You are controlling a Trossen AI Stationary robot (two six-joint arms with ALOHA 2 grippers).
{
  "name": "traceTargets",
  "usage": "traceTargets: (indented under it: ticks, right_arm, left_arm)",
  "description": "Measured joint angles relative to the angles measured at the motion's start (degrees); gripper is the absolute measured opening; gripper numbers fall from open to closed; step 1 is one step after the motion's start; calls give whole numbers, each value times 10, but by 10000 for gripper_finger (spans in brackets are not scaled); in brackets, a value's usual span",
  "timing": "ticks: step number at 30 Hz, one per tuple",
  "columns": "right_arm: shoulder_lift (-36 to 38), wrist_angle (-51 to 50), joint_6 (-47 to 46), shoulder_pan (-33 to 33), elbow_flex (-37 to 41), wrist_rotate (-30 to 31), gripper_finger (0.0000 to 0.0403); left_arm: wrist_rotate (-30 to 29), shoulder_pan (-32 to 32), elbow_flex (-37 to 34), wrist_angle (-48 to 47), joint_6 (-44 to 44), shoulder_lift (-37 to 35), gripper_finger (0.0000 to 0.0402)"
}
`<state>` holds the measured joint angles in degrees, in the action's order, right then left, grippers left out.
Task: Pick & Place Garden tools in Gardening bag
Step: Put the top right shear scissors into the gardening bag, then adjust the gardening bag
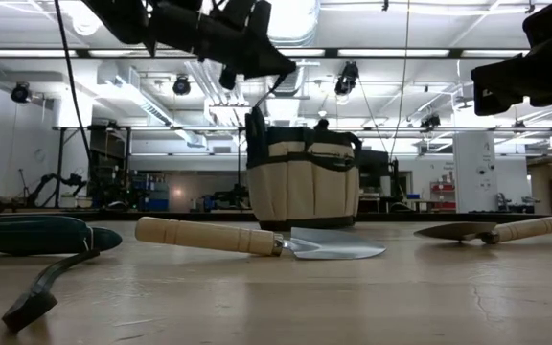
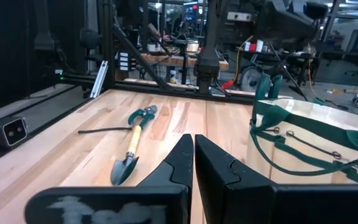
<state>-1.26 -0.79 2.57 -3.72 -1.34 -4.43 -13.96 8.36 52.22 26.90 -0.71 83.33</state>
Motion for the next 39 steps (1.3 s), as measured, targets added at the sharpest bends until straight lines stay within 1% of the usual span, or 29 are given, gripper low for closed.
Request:
traceTargets:
  ticks: [5,9,13,16,19,24,30,35,39]
  right_arm:
    - [-1,0,0,0,0,0,8]
    - [-1,0,0,0,0,0,8]
    - [0,0,0,0,0,0,8]
    - [0,0,0,0,0,0,8]
    - [0,0,0,0,0,0,8]
    - [0,0,0,0,0,0,8]
    - [0,0,0,0,0,0,8]
    - [-1,0,0,0,0,0,8]
    - [-1,0,0,0,0,0,8]
  left_arm:
    - [0,1,11,-26,2,-12,61]
    - [19,1,20,-31,7,-19,84]
    - [77,1,37,-57,-8,-23,98]
    - [105,0,55,-115,-13,-22,100]
    - [105,-2,69,-179,-13,-19,99]
    - [105,-2,79,-254,-12,-18,99]
    - [103,-2,76,-273,-9,-13,101]
    - [102,-3,76,-285,-2,20,101]
    - [101,-3,93,-313,3,50,103]
